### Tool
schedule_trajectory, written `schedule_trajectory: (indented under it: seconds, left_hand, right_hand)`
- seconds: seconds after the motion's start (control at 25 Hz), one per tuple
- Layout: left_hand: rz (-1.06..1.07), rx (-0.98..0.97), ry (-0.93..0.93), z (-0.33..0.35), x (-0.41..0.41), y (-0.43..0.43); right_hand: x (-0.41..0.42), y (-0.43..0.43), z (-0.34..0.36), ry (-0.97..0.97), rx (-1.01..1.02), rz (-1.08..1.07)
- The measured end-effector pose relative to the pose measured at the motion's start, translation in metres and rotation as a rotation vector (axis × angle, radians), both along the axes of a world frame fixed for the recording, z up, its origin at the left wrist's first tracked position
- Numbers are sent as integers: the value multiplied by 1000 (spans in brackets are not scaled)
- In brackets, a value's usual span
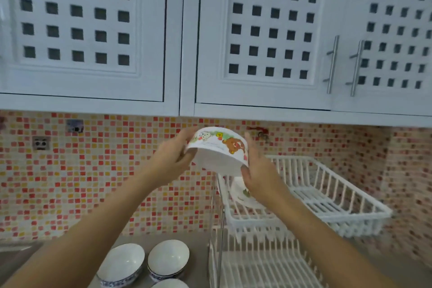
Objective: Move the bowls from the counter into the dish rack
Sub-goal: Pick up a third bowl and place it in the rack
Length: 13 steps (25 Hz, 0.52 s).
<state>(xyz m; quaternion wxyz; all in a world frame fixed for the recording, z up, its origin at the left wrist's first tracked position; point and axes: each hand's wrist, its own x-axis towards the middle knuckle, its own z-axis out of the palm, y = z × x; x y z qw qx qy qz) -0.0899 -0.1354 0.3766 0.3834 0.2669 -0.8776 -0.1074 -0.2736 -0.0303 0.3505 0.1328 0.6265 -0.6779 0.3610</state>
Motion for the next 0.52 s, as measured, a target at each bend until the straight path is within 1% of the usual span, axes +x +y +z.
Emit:
schedule_trajectory:
  seconds: [0.08,0.12,0.2,0.28,0.32,0.4,0.44,0.52]
  left_hand:
    - [-143,-65,-42,1,-21,6]
    - [-224,-56,-86,-1,-32,7]
    - [-324,11,-187,-3,-55,12]
    - [-365,32,-245,-9,-80,15]
    - [-354,12,-239,-11,-88,15]
    - [-276,-31,-209,-23,-106,19]
    - [-238,-60,-199,-31,-113,22]
    - [-188,-110,-218,-51,-130,26]
  right_hand:
    - [-31,19,9,166,0,-40]
    - [-47,26,11,219,9,-52]
    - [-79,34,10,297,23,-46]
    - [-108,39,5,325,23,41]
    - [-121,40,2,318,50,92]
    - [-144,40,-8,238,198,185]
    - [-149,39,-13,152,259,216]
    - [-157,33,-23,-75,274,272]
